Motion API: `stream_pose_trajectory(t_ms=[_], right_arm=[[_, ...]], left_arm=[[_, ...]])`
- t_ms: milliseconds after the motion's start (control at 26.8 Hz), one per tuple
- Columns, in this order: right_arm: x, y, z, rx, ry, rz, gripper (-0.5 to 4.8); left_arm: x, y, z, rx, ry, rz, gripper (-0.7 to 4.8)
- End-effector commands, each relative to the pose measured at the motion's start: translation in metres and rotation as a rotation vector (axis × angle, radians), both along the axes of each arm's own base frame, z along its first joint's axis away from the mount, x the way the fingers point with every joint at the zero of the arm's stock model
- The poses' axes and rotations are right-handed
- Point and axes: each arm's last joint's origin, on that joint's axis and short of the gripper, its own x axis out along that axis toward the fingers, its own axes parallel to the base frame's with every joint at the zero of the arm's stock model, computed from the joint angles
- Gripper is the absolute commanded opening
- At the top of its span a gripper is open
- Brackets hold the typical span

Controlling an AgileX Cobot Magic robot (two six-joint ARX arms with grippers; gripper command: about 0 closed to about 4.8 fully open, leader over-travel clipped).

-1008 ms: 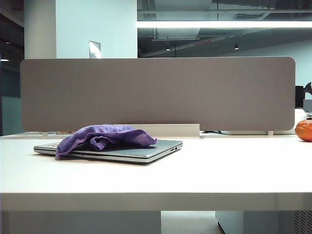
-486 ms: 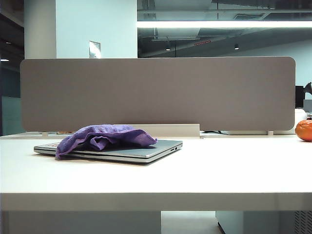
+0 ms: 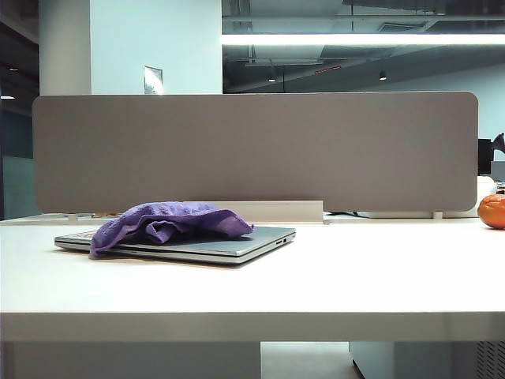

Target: Pick up the purple rag and put it over the laptop.

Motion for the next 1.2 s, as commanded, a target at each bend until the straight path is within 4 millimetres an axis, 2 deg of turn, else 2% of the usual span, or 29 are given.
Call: stream_pose_trajectory(t_ms=[37, 560, 822, 1195], right_arm=[[0.000, 0.000, 0.000, -0.001, -0.008, -0.001, 0.22], [0.000, 0.000, 0.000, -0.001, -0.008, -0.001, 0.22], [0.000, 0.000, 0.000, -0.001, -0.008, -0.001, 0.22], [0.000, 0.000, 0.000, -0.001, -0.008, -0.001, 0.22]], left_arm=[[-0.004, 0.004, -0.008, -0.017, -0.074, 0.037, -0.06], [-0.014, 0.005, -0.012, -0.001, -0.106, 0.037, -0.06], [-0.013, 0.001, -0.020, 0.036, -0.029, -0.092, -0.06], [-0.013, 0.001, -0.020, 0.040, -0.031, -0.095, -0.06]])
